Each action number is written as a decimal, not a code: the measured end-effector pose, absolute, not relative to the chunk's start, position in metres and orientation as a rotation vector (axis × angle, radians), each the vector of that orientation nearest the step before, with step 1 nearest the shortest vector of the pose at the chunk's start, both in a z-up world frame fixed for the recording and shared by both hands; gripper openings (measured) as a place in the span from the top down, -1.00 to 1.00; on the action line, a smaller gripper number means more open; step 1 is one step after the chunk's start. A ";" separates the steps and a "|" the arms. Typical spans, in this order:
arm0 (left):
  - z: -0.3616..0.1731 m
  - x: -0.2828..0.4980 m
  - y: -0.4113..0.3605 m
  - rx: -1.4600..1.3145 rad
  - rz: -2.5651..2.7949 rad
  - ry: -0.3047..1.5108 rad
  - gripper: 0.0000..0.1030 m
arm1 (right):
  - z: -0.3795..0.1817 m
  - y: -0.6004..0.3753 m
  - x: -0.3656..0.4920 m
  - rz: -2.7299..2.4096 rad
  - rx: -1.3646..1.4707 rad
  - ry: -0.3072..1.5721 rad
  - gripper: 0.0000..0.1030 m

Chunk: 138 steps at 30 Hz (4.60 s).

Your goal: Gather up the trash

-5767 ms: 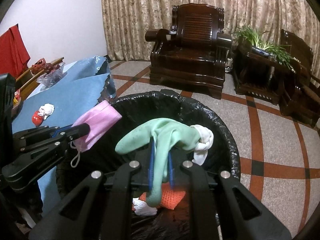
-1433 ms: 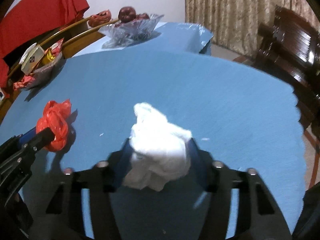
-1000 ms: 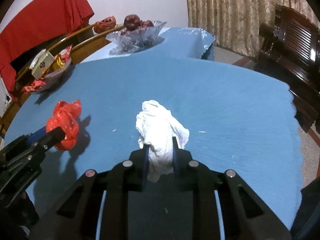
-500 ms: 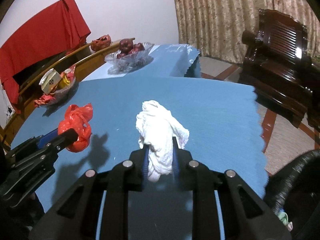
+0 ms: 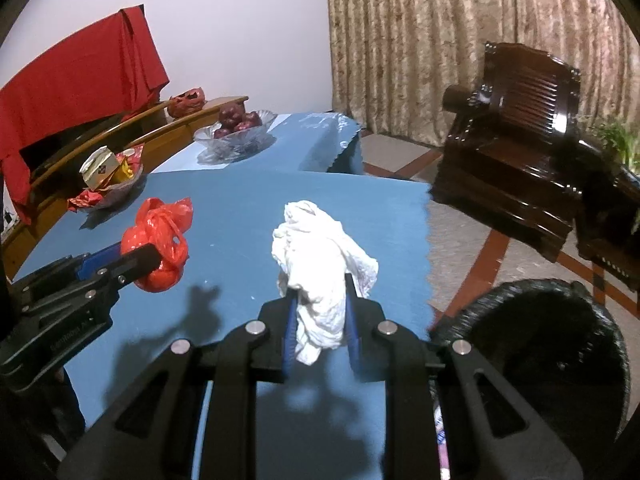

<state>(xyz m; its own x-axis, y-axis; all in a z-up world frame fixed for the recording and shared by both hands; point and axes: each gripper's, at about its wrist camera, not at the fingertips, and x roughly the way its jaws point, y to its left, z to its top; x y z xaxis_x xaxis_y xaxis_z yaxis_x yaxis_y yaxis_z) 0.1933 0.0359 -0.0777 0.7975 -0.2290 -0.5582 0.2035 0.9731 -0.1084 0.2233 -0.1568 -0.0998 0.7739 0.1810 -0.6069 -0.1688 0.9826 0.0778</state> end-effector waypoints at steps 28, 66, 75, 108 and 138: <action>-0.054 0.120 -0.094 0.033 -0.454 0.557 0.39 | -0.079 -0.278 0.106 -0.003 0.075 0.610 0.62; -0.082 0.123 -0.185 0.109 -0.627 0.600 0.39 | -0.099 -0.361 0.070 -0.184 0.127 0.629 0.62; -0.095 0.132 -0.197 0.119 -0.633 0.629 0.39 | -0.111 -0.367 0.078 -0.197 0.134 0.656 0.62; -0.096 0.154 -0.178 0.095 -0.563 0.655 -0.82 | -0.126 -0.375 0.096 -0.233 0.158 0.683 -0.88; -0.019 0.093 -0.096 0.089 -0.374 0.558 -0.88 | -0.037 -0.303 0.057 -0.127 0.134 0.585 -0.90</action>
<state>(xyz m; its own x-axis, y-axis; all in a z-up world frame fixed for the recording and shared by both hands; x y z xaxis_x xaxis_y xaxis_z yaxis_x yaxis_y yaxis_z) 0.0929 -0.0959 -0.0190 0.7832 -0.3220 -0.5319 0.3696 0.9290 -0.0183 0.0569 -0.3027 -0.0371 0.8261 -0.0812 -0.5576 0.1569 0.9836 0.0893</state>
